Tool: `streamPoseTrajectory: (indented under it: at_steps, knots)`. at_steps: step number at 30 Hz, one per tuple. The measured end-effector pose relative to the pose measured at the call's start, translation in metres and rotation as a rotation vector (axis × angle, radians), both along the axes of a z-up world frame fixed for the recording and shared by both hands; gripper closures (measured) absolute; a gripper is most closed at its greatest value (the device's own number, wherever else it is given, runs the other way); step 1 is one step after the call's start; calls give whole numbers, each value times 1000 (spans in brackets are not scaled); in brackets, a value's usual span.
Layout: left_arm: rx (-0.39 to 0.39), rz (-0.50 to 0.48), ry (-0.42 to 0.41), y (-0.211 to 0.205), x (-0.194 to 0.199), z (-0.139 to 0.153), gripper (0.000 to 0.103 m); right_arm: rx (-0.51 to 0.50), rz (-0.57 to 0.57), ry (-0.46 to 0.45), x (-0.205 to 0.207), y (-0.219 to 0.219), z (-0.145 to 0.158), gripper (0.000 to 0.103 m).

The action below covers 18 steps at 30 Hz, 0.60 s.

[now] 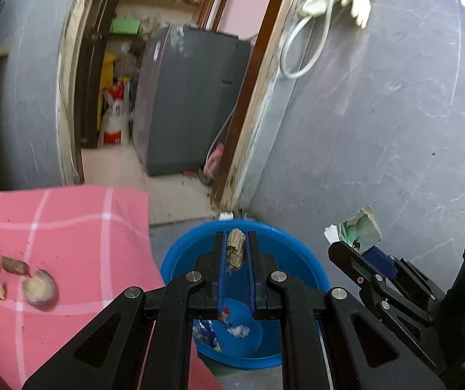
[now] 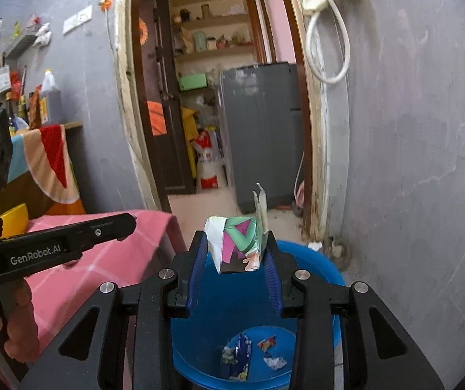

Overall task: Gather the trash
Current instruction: 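Carry the peel and folded paper over the blue bucket with both tools, then open both tools to drop the peel and paper into the bucket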

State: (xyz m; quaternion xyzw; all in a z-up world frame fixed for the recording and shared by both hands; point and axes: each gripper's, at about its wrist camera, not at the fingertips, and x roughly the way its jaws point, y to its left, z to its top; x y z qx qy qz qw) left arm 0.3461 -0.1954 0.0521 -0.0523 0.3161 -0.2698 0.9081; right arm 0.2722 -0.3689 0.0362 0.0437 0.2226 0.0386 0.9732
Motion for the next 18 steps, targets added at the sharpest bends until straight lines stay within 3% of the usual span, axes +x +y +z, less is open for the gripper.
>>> streamPoseTrajectory:
  at_steps: [9,11,13,18]
  knots:
    - [20,0,104,-5,16,-23,92,20,-8,77,15,-6,-15,68]
    - [20,-2,114,-3,16,-24,88,24,-8,88,16,-6,-18,61]
    - [21,2,113,0,15,-24,80,26,-4,100,18,-6,-20,59]
    - [8,22,110,10,12,-23,71,31,-6,93,17,-4,-19,56]
